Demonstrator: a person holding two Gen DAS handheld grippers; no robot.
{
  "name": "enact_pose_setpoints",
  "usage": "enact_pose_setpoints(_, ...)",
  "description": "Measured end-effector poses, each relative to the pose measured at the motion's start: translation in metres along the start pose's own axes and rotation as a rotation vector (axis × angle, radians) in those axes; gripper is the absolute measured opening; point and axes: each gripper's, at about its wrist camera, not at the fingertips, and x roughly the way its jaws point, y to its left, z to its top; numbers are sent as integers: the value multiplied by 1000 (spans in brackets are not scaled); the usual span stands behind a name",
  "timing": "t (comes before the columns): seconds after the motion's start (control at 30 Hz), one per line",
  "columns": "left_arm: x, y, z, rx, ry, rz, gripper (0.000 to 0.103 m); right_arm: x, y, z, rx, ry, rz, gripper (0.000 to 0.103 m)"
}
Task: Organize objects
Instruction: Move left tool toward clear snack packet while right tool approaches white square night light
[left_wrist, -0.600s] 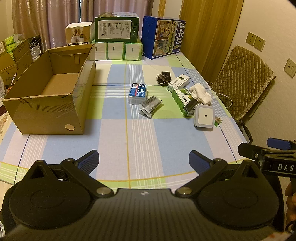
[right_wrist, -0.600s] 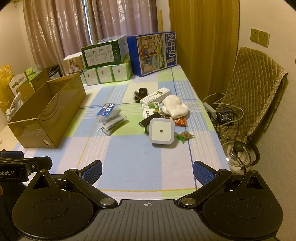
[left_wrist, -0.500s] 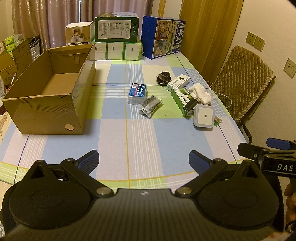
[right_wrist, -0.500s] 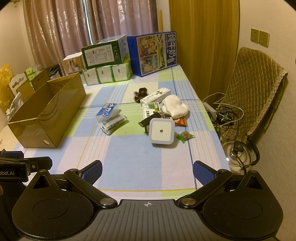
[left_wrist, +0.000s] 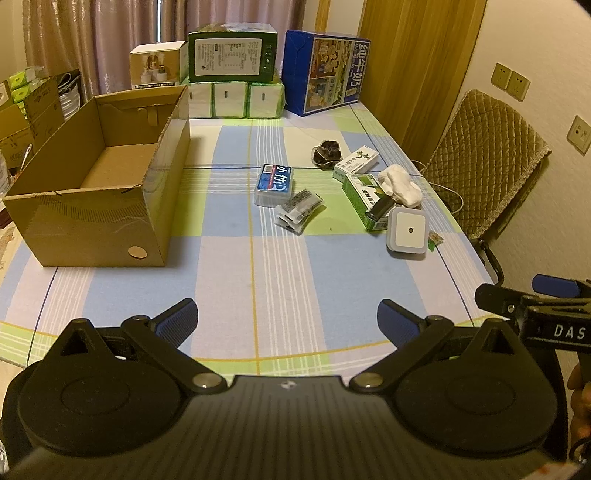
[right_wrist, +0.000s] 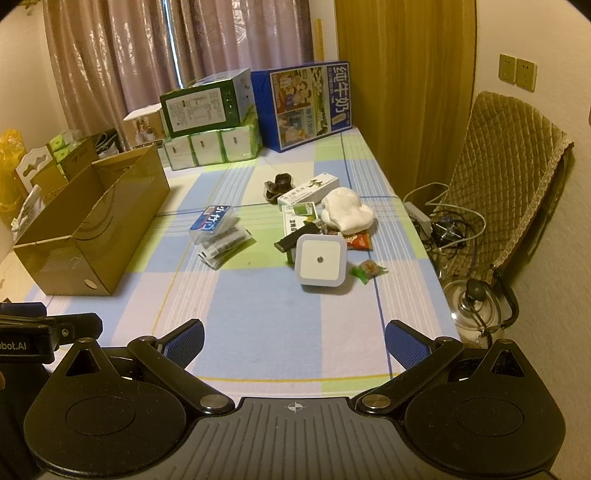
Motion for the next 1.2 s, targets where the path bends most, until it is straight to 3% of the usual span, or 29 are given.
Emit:
enact_pose_setpoints(0.53, 59, 5, 23, 45, 9, -11, 102, 44, -26, 16, 59, 15, -30, 101)
enact_pose_setpoints(0.83, 110, 6, 44, 182, -42, -7, 101, 86, -33, 31, 76, 6, -35, 101)
enact_pose_setpoints(1.07, 147, 4, 58, 225, -38, -13, 96, 125, -34, 36, 86, 28, -50, 101)
enact_pose_setpoints(1.2, 165, 4, 60, 239, -37, -13, 93, 144, -34, 37, 92, 32, -68, 93)
